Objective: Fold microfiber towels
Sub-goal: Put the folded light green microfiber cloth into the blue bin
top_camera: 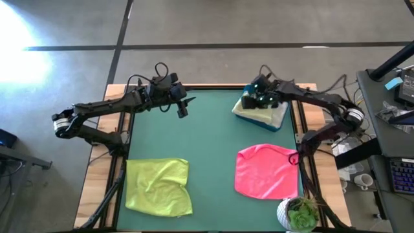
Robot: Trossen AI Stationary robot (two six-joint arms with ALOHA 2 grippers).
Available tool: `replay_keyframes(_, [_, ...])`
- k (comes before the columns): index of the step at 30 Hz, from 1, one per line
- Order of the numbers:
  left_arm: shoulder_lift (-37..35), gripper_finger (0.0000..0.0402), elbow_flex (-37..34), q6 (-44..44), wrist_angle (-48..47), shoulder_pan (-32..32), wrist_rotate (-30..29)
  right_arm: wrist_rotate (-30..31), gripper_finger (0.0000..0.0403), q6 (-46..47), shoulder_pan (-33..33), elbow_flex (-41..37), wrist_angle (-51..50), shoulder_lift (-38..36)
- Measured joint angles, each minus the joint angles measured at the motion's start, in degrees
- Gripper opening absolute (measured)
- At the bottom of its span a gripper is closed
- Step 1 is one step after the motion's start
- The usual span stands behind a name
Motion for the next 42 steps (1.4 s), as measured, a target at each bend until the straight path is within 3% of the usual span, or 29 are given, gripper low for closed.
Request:
replay_keyframes(9, [0.0,0.0162,0.0,1.25,0.11,0.01,-0.02,-0.97,0.0131,0.1,1.53,-0.04,-0.19,8.52])
replay_keyframes(17, [0.0,0.0162,0.0,1.25,0.07,0.01,-0.04,9.18,0.0127,3.61,0.79,0.04,-1.46,14.5])
replay_keyframes(23, [0.0,0.0162,0.0,1.25,-0.2,0.01,-0.07,10.46,0.0129,3.48,0.79,0.05,-3.03,12.54])
replay_keyframes(34, [0.0,0.0162,0.0,1.29,-0.22,0.01,-0.07,10.41,0.0126,3.45,0.79,2.03,-1.02,-0.21])
replay_keyframes(42, [0.0,0.0162,0.0,1.29,-0.22,0.01,-0.07,9.19,0.0123,3.86,0.79,1.38,2.87,4.51])
